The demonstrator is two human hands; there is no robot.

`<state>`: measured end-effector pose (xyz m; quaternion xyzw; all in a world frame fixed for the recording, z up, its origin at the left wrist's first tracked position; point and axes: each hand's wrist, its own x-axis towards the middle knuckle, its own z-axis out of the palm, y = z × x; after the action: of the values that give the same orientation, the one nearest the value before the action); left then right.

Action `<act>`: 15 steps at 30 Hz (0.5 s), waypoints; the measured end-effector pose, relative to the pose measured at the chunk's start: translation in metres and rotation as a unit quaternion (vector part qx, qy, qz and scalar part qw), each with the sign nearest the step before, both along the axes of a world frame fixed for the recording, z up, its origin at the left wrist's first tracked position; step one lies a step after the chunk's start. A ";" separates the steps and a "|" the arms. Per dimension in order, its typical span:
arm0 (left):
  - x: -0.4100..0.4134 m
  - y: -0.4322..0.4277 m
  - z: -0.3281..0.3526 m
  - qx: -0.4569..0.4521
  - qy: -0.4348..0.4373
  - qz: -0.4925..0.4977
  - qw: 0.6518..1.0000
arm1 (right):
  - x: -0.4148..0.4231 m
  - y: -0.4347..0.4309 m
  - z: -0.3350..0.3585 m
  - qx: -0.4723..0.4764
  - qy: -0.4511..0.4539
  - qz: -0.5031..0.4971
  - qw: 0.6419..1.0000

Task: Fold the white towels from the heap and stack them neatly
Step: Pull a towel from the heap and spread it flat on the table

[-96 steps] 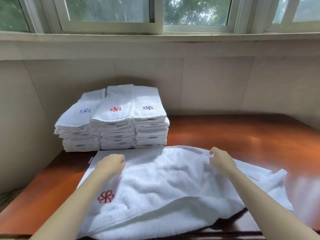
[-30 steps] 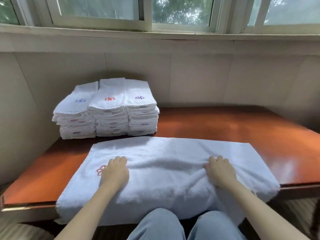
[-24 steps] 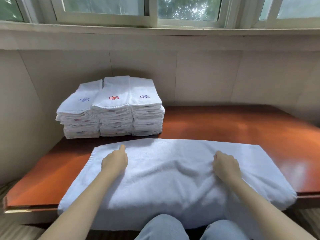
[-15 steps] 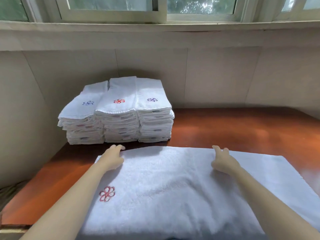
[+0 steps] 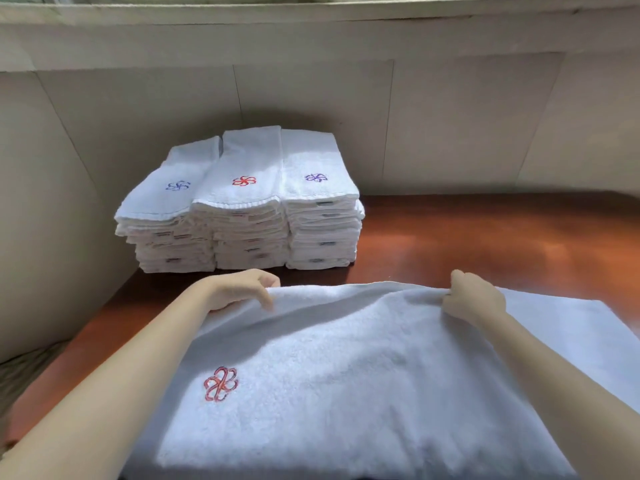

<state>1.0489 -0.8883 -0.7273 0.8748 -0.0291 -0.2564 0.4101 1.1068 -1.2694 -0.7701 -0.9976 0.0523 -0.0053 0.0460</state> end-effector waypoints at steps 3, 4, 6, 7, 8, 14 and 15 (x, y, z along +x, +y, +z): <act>-0.007 -0.006 -0.006 -0.019 0.019 0.021 0.999 | -0.004 -0.001 0.002 0.028 -0.044 -0.011 0.999; -0.007 -0.007 -0.009 -0.001 0.020 0.032 0.999 | -0.005 -0.001 0.002 0.032 -0.054 -0.014 0.998; -0.004 -0.007 -0.010 0.074 -0.006 0.027 0.997 | -0.006 -0.004 0.004 0.043 -0.090 -0.011 0.995; -0.001 -0.006 -0.008 0.127 -0.054 0.025 0.990 | -0.006 -0.004 0.006 0.051 -0.117 -0.007 0.992; 0.002 -0.005 -0.005 0.184 -0.122 0.039 0.975 | -0.005 -0.005 0.009 0.061 -0.147 -0.001 0.987; 0.014 -0.004 0.024 0.385 -0.406 0.202 0.803 | 0.018 -0.003 0.044 0.204 -0.258 0.029 0.944; 0.015 -0.003 0.027 0.402 -0.429 0.198 0.784 | 0.019 -0.003 0.048 0.222 -0.254 0.040 0.941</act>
<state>1.0639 -0.8917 -0.7004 0.9667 0.0775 0.2436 0.0081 1.1261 -1.2729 -0.7225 -0.9288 -0.0010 -0.2454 0.2778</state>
